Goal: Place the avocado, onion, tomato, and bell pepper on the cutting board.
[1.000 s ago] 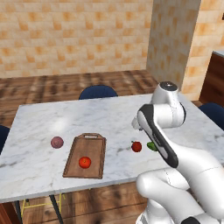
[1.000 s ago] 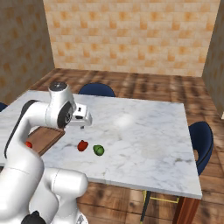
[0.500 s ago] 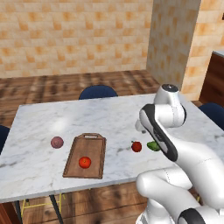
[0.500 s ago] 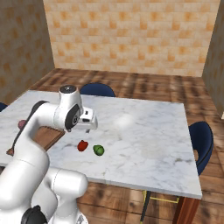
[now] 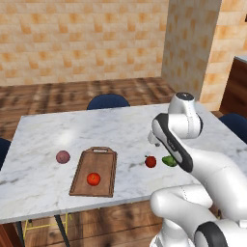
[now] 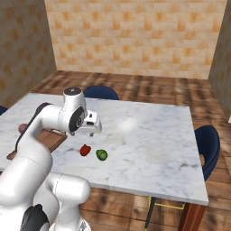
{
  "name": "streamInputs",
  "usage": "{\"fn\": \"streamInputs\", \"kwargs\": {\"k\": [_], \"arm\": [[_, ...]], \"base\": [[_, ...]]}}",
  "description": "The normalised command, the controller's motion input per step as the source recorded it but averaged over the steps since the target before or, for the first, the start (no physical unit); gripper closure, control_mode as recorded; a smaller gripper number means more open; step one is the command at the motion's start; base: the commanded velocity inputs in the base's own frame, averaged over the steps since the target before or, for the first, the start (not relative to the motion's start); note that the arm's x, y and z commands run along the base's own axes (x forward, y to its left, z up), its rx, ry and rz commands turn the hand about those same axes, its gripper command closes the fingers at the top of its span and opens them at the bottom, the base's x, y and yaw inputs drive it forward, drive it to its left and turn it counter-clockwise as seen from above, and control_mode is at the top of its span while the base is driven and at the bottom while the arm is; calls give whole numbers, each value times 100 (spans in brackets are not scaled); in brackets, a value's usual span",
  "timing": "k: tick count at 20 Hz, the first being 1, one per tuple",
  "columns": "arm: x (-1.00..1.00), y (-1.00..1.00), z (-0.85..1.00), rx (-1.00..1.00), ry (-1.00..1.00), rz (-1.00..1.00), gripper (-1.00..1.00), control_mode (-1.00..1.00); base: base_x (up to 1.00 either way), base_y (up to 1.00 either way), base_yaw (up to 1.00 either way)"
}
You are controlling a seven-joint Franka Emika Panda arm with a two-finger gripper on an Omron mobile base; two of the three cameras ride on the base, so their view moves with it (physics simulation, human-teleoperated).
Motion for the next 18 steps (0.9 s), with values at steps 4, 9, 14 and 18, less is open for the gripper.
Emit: {"fn": "streamInputs", "kwargs": {"k": [4, 9, 14, 18], "arm": [[9, 0, 0, 0, 0, 0, -100, -100], [20, 9, -4, 0, 2, 0, -100, -100], [30, 15, -12, 0, 7, 0, -100, -100], [21, 3, -16, 0, 6, 0, -100, -100]], "base": [[0, 0, 0], [0, 0, 0], [0, 0, 0], [0, 0, 0]]}}
